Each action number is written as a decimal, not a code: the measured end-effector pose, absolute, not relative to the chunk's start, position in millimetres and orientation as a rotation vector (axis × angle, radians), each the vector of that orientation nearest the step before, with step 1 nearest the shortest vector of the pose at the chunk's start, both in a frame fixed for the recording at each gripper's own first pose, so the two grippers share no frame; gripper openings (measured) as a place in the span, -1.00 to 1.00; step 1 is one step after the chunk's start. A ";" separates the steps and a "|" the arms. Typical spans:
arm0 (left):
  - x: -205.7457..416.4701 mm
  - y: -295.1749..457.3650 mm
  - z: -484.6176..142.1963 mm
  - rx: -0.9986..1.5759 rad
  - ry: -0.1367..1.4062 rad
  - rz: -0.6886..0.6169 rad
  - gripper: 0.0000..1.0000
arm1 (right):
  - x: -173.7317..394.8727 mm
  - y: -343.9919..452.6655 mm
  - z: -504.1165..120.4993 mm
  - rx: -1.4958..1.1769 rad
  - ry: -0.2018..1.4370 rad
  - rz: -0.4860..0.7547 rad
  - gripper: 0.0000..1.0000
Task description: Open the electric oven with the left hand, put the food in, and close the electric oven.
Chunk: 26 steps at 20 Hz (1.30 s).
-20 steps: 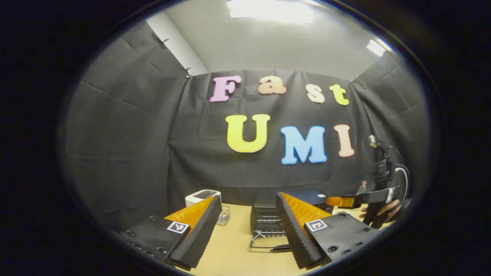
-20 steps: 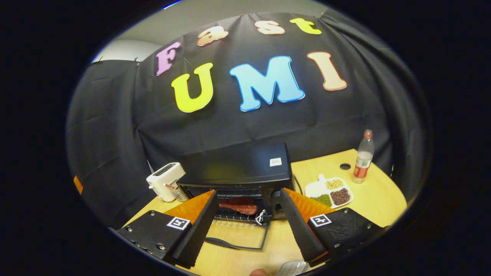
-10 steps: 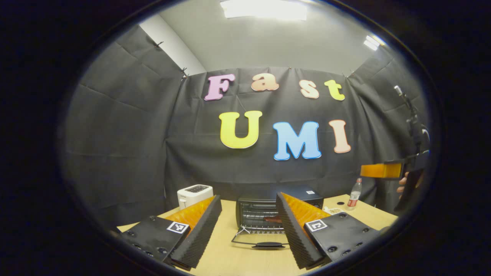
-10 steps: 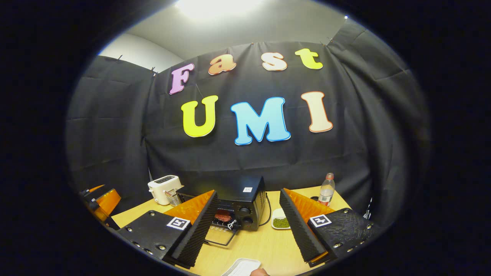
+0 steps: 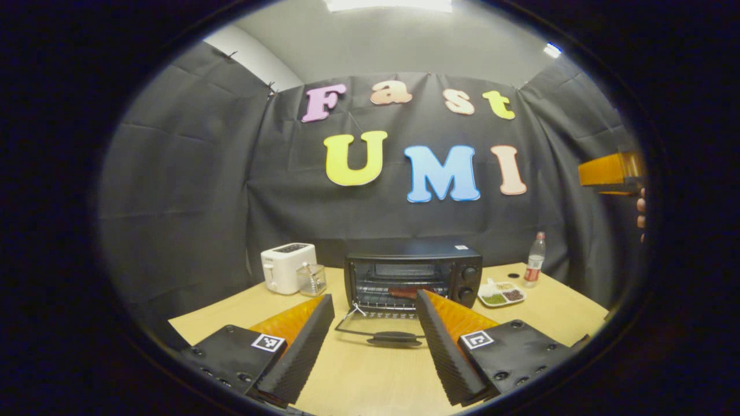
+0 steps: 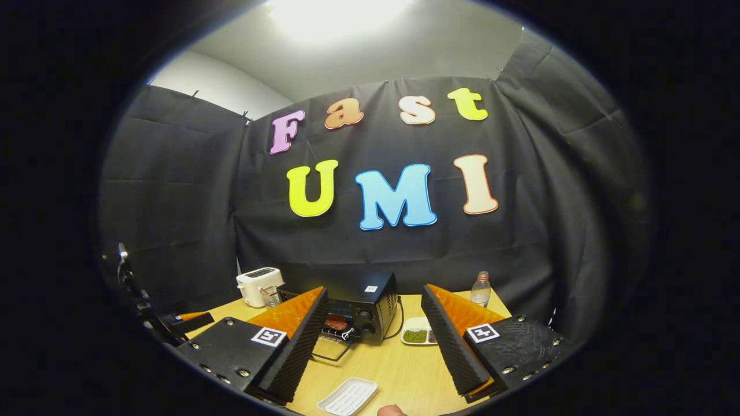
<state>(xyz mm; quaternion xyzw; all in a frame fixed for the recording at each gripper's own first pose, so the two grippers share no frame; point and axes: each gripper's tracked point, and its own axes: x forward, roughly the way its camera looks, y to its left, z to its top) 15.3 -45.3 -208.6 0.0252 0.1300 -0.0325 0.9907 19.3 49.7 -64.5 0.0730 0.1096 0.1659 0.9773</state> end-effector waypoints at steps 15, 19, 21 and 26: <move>61.4 -68.7 -375.2 0.034 0.554 -0.203 0.84 | 34.4 43.4 -54.7 0.101 0.193 0.168 0.95; 73.9 -71.2 -405.5 0.050 0.622 -0.227 0.96 | 39.9 45.6 -53.4 0.076 0.193 0.135 1.00; 77.8 -72.8 -417.1 0.049 0.662 -0.233 0.90 | 41.6 45.8 -54.0 0.060 0.193 0.121 0.94; 86.4 -79.5 -435.6 0.030 0.731 -0.248 0.90 | 45.3 44.9 -52.8 0.044 0.194 0.094 0.95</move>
